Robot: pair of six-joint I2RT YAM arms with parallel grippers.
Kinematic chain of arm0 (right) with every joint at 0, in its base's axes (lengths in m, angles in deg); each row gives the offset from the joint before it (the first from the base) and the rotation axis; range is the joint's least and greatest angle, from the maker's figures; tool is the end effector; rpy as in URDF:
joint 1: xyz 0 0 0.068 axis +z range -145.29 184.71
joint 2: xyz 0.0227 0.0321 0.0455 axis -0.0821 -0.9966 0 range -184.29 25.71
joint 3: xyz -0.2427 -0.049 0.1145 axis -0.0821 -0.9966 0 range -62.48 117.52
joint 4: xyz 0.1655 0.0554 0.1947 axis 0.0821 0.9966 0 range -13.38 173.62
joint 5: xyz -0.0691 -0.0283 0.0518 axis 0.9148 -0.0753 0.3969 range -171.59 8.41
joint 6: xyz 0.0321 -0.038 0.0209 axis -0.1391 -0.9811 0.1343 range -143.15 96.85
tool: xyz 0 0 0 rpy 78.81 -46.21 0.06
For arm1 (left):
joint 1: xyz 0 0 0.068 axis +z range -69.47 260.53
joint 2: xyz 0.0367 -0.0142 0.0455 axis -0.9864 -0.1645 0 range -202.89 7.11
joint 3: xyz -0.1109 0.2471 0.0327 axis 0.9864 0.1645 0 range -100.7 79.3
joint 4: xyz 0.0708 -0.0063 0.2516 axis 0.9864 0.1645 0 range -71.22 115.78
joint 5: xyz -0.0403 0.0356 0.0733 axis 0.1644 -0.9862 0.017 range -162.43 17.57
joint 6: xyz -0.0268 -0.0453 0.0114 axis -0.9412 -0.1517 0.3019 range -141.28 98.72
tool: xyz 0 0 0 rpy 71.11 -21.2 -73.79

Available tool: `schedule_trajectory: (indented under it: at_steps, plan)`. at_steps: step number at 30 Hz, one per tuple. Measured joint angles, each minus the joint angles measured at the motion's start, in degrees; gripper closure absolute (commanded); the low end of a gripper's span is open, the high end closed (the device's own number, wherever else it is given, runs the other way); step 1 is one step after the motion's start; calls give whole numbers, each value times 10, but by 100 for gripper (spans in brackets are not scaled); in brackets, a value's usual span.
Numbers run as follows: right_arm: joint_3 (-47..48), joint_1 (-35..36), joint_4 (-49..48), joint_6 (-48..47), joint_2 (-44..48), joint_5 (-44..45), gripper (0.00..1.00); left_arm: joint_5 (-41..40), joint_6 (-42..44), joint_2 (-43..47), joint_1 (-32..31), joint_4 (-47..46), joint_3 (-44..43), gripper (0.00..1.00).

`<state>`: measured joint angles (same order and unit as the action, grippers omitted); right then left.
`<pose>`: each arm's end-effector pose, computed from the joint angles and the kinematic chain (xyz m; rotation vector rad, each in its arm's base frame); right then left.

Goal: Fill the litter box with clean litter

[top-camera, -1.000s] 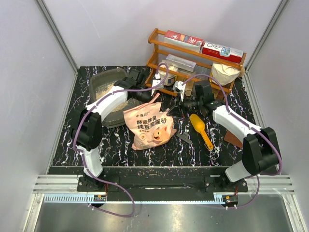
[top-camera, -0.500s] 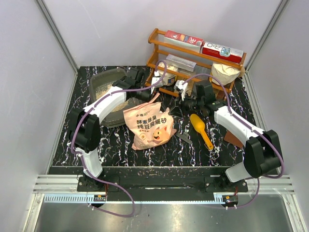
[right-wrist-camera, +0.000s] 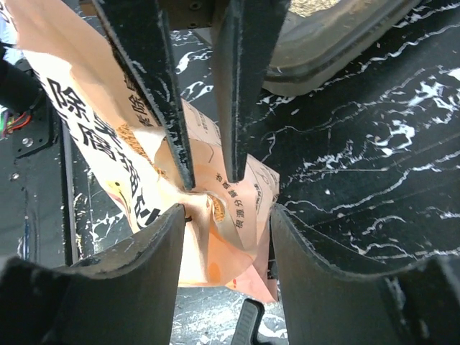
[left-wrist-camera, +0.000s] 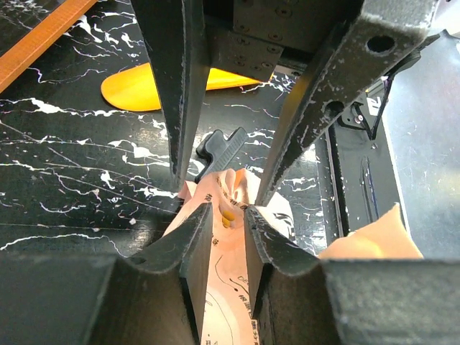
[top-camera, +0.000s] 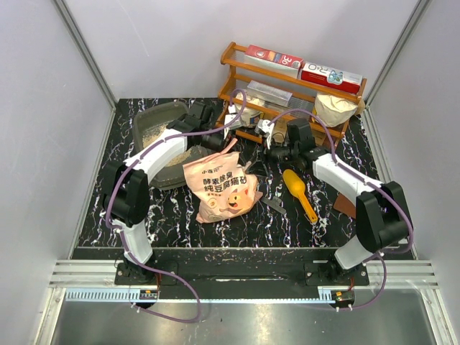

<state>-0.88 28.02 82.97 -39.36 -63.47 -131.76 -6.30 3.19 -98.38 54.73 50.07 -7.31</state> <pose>0.3027 0.1603 0.2631 -1.1571 1.7315 1.0108 0.3446 -0.2027 0.2775 1.3487 1.7015 -1.3846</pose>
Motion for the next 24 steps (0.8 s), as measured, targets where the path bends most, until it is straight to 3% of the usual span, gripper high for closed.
schedule_trajectory:
  at_steps: [24]
  plan:
    - [-6, -33, -132, 75, -66, -182, 41, 5, -92, -12, 26, -25, -4, 75]
